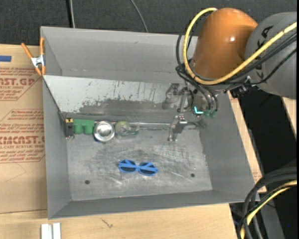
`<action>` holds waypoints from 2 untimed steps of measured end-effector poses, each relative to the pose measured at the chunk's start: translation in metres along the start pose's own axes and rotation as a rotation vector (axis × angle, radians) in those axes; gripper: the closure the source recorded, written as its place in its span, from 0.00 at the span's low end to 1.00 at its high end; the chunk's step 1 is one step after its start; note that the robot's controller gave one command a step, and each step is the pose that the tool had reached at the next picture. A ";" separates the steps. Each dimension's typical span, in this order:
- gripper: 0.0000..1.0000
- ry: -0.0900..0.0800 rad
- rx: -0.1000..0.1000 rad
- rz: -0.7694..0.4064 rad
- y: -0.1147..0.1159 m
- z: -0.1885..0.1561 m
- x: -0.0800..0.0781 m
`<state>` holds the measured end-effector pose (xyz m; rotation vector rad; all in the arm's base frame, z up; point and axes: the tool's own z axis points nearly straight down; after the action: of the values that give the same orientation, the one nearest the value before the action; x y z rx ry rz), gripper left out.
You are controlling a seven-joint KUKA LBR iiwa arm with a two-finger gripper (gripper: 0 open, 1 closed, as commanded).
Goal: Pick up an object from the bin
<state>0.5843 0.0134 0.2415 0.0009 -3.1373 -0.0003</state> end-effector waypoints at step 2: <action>0.00 -0.004 -0.001 0.034 0.057 0.142 0.089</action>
Offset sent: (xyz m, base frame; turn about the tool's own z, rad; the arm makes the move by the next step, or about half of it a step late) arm -0.0712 0.0624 -0.1715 -0.0920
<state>0.4950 0.0707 0.0998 -0.0524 -3.1407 -0.0012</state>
